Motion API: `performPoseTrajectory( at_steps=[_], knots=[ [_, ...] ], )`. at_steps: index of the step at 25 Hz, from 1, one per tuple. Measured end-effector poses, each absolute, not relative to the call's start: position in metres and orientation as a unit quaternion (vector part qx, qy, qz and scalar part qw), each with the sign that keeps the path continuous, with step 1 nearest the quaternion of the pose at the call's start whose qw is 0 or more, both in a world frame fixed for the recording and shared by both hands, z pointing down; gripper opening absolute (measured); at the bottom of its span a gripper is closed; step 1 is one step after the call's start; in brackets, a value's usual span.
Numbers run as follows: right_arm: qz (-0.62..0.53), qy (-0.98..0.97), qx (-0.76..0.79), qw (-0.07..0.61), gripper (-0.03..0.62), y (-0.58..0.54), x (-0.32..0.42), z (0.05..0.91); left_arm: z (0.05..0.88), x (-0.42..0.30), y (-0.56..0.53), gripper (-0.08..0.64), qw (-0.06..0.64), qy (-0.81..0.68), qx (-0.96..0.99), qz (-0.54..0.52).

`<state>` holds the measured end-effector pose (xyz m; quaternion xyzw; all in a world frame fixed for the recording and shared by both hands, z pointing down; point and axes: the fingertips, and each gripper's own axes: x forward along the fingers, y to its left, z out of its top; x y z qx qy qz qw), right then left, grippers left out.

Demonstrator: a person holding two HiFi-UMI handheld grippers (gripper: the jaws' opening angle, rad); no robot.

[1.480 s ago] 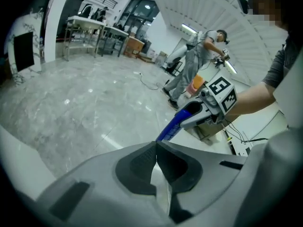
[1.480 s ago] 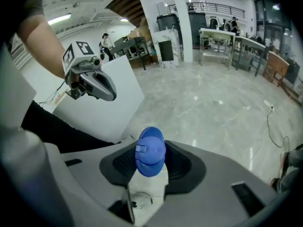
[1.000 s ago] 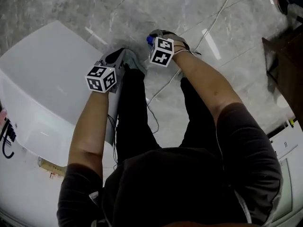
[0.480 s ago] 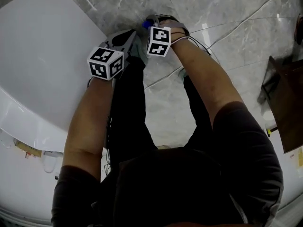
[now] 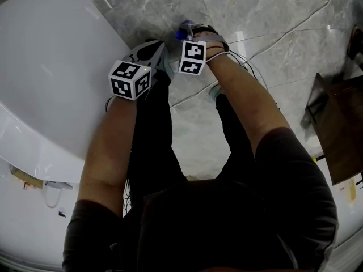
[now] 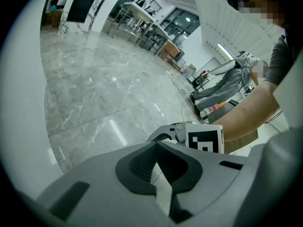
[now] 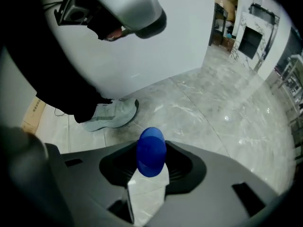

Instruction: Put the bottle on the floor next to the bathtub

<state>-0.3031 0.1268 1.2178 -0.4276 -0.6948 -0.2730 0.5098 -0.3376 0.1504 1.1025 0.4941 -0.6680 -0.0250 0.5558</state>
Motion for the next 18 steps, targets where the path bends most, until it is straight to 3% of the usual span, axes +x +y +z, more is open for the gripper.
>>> performPoseTrajectory(
  at_steps=[5,10,18],
  knots=[
    [-0.283,-0.69,-0.416,0.52,0.146,0.116,-0.3,1.216,1.097,-0.335,0.141,0.006,0.554,-0.664,0.503,-0.019],
    [-0.262,-0.702,-0.411,0.519,0.219,0.117,-0.3,1.197,1.086,-0.332,0.135,0.006,0.55,-0.662,0.509,-0.01],
    [-0.216,-0.745,-0.368,0.513,0.232,0.083,-0.289,1.099,1.022,-0.316,0.106,0.006,0.543,-0.646,0.536,0.015]
  ],
)
